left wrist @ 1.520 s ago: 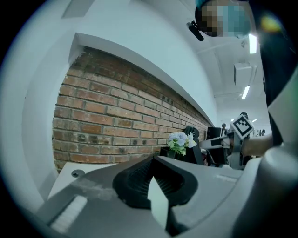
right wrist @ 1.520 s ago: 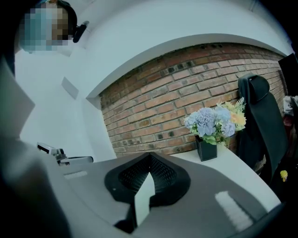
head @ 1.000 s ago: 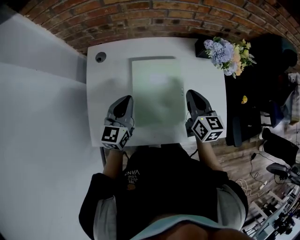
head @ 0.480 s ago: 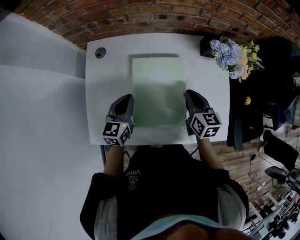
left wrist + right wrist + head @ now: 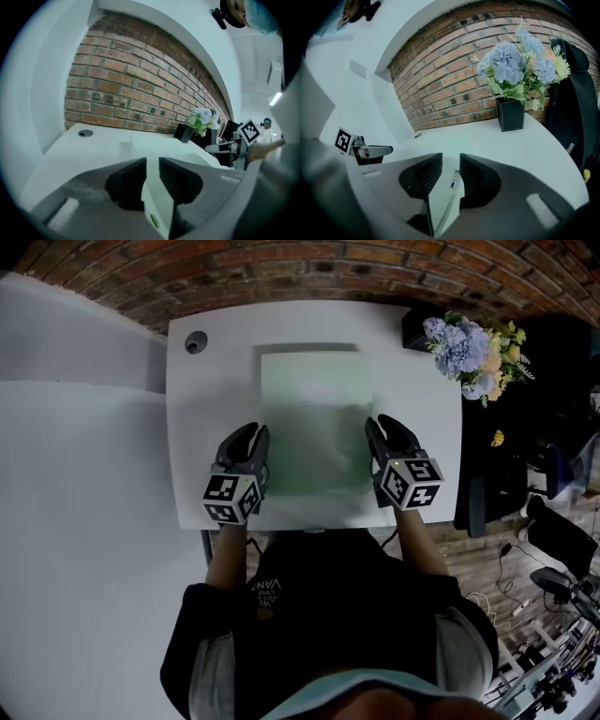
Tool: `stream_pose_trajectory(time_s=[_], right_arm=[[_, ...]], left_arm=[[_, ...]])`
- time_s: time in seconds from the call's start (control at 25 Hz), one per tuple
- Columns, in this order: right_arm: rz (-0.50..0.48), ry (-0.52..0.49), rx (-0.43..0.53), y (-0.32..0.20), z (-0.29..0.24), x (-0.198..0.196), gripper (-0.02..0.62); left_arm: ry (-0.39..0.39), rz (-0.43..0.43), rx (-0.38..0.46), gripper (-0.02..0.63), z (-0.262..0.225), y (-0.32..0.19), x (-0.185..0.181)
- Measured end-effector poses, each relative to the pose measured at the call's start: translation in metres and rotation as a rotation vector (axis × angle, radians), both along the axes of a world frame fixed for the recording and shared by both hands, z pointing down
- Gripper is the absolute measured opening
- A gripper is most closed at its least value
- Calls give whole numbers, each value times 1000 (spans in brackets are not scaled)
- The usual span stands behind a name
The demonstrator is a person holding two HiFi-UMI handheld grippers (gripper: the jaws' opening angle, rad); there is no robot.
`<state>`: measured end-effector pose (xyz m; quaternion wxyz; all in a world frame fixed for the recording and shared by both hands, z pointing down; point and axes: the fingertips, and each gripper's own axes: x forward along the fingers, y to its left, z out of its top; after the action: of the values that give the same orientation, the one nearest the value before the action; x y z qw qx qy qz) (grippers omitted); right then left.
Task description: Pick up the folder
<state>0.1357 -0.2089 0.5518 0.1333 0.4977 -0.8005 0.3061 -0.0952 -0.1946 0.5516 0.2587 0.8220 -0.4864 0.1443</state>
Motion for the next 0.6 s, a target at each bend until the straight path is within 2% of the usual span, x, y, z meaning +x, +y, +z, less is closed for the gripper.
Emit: stream_pose_trajectory(time_s=[0.16, 0.32, 0.6], right_arm=[[-1, -6, -31, -2, 6, 1, 177], [-8, -34, -64, -3, 12, -1, 215], [-17, -91, -126, -3, 24, -3, 292]], left_arm=[[13, -14, -49, 153, 8, -3, 0], [26, -47, -96, 262, 18, -6, -3], [106, -46, -185, 359, 34, -5, 5]])
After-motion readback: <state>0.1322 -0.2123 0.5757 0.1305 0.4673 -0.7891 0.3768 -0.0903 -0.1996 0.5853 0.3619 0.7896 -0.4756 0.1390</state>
